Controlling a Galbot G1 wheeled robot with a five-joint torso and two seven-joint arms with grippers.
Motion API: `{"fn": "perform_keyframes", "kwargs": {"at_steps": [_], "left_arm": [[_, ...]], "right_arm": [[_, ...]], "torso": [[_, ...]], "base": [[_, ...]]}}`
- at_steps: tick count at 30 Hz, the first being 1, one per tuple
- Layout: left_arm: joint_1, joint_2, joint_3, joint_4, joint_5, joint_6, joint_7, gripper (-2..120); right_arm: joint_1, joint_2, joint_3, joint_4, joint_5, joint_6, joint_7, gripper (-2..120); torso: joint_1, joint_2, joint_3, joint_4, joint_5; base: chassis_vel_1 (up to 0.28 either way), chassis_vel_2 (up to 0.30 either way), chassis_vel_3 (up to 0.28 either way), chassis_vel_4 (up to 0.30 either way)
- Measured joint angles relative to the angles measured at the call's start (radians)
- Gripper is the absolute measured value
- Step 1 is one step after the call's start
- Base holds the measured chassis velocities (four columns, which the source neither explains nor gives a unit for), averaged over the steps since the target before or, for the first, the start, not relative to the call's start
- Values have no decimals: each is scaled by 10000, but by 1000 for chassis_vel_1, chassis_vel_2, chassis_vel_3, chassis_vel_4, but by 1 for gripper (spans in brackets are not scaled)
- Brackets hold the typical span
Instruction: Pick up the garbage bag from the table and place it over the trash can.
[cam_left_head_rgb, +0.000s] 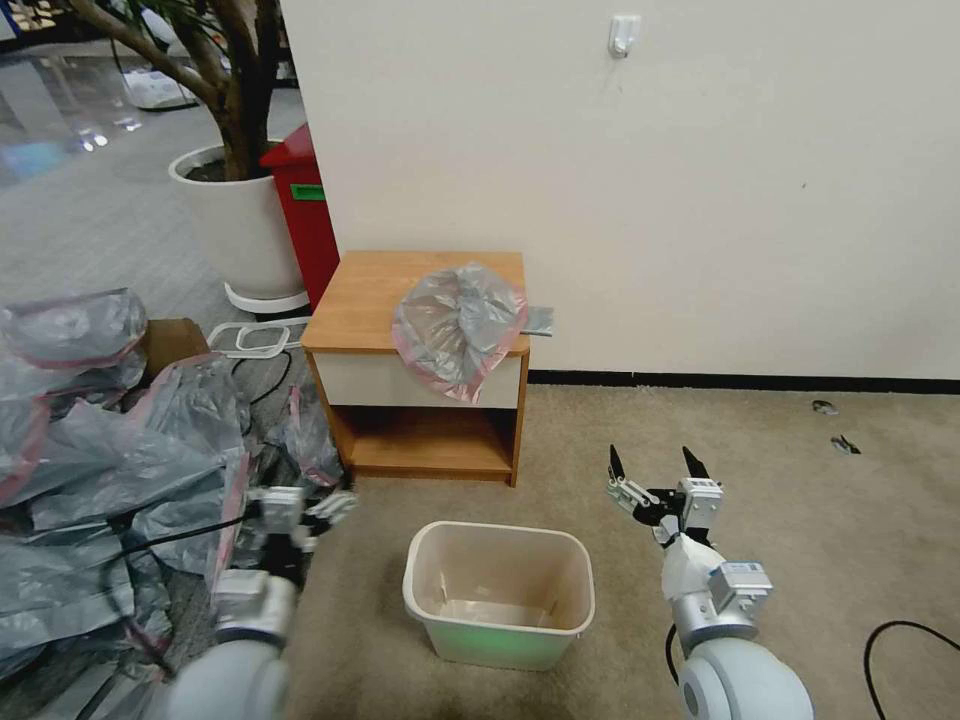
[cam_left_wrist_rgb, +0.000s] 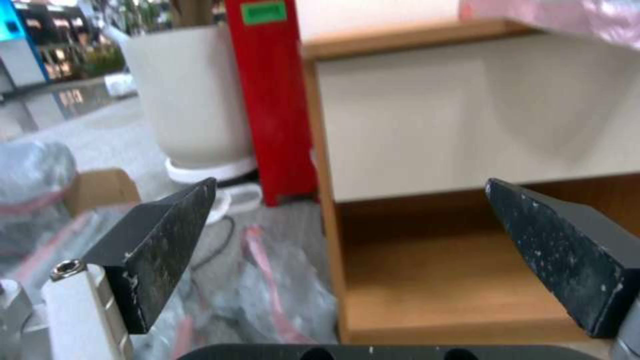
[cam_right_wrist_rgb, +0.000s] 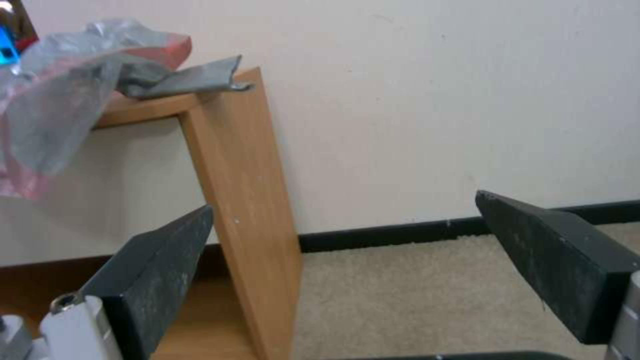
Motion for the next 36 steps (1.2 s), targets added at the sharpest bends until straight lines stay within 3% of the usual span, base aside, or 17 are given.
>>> {"fn": "perform_keyframes", "kwargs": {"at_steps": [3, 7, 11, 12, 14, 16, 19, 24, 36], "left_arm": [[98, 58, 95, 149, -296, -51, 356, 100], [113, 58, 114, 175, -331, -59, 387, 100], [103, 56, 145, 181, -358, -144, 388, 100], [89, 57, 169, 185, -375, -196, 383, 100], [92, -5, 230, 107, -351, -314, 254, 100], [103, -37, 223, 87, -323, -320, 219, 100], [165, -117, 115, 91, -212, -410, 114, 100], [262, -201, 6, 75, -280, -431, -7, 100], [385, -515, -66, 44, -73, -356, -272, 100]], "right_arm": [[45, 8, -24, -10, 117, -27, -3, 100], [134, -52, -21, -86, 261, -27, -12, 100], [498, -427, -89, -351, 1246, -56, -10, 100], [777, -639, -161, -518, 1868, -109, -10, 100], [2222, -1202, -483, -1340, 4460, -296, 123, 100], [2482, -1249, -568, -1486, 4897, -296, 176, 100], [3838, -1354, -1103, -2460, 7072, -137, 346, 100], [5002, -1173, -1617, -3585, 8716, 194, 381, 100], [7061, -577, -2139, -6295, 9601, 735, 267, 100]], "torso": [[0, 0, 0, -3, -8], [1, 0, 0, -2, -7], [1, 0, 0, -4, -5], [1, 0, 0, -4, -4], [1, 0, 1, -3, -3], [1, 0, 1, -3, -3], [0, 0, 1, -1, -3], [0, 0, 2, -2, -4], [0, 0, 2, -2, -4]], "base": [[0, 0, 0, 0], [0, 0, 0, 0], [0, 0, 0, 0], [0, 0, 0, 0], [0, 0, 0, 0], [0, 0, 0, 0], [0, 0, 0, 0], [0, 0, 0, 0], [0, 0, 0, 0]]}}
